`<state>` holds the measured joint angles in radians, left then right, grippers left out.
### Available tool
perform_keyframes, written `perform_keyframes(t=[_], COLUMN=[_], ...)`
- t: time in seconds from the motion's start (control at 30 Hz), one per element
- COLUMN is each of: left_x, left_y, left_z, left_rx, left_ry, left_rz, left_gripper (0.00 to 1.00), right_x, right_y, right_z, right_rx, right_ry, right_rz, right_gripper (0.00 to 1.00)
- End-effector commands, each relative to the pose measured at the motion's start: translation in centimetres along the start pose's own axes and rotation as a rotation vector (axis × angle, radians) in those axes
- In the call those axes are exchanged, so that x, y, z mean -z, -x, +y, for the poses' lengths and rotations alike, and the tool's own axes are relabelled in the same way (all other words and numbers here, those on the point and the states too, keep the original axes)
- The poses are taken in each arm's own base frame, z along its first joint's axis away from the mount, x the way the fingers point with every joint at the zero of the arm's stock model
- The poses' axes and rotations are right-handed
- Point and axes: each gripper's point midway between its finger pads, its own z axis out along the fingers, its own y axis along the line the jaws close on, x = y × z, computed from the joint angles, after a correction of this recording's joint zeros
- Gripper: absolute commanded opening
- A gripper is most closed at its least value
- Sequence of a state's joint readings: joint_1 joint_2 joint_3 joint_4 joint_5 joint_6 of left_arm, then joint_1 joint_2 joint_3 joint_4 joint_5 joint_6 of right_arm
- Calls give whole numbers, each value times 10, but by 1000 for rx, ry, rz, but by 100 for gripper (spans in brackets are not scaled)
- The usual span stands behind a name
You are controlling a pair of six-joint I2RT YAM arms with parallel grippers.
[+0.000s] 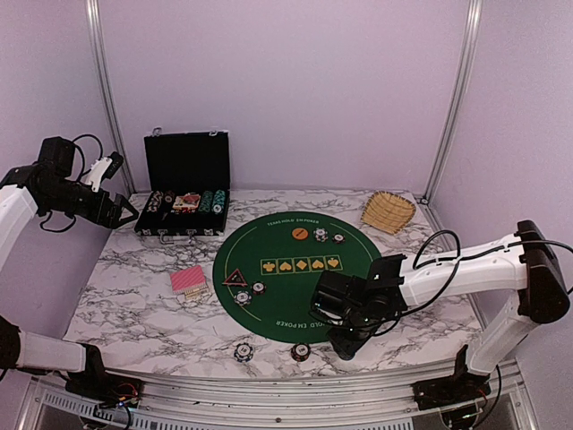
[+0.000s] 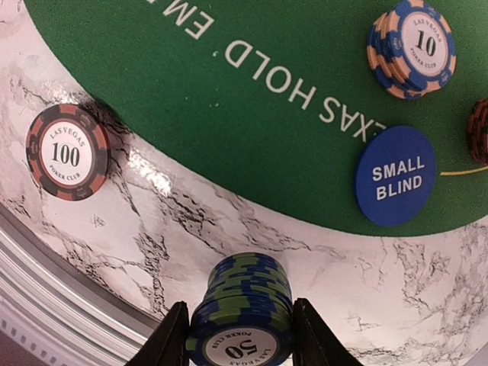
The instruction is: Distribute texas hold em gaming equipment
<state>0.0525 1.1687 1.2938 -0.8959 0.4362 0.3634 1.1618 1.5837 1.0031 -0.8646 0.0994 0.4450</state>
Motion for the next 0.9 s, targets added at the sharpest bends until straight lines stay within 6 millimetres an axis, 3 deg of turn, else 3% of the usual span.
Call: perform_keyframes(t=[0.0, 0.33, 0.47, 0.67, 0.87], left_x=[2, 3, 3, 2, 3], left_y=[3, 2, 2, 1, 1], left_z=[-3, -4, -4, -5, -6], left_rx=[2, 1, -1, -1, -1], left_ry=[-12, -12, -12, -16, -18], left_rz=[3, 2, 1, 2, -1], left_gripper=[99, 99, 99, 99, 99], right_x=[13, 23, 34, 55, 53], right_y=[10, 13, 24, 58, 118], right_z=[-2, -3, 0, 12, 41], right_rx=[-15, -15, -8, 17, 83], right_ry=[3, -1, 0, 20, 47], right_rz=[-48, -56, -78, -138, -212], right_gripper=[38, 36, 33, 33, 32])
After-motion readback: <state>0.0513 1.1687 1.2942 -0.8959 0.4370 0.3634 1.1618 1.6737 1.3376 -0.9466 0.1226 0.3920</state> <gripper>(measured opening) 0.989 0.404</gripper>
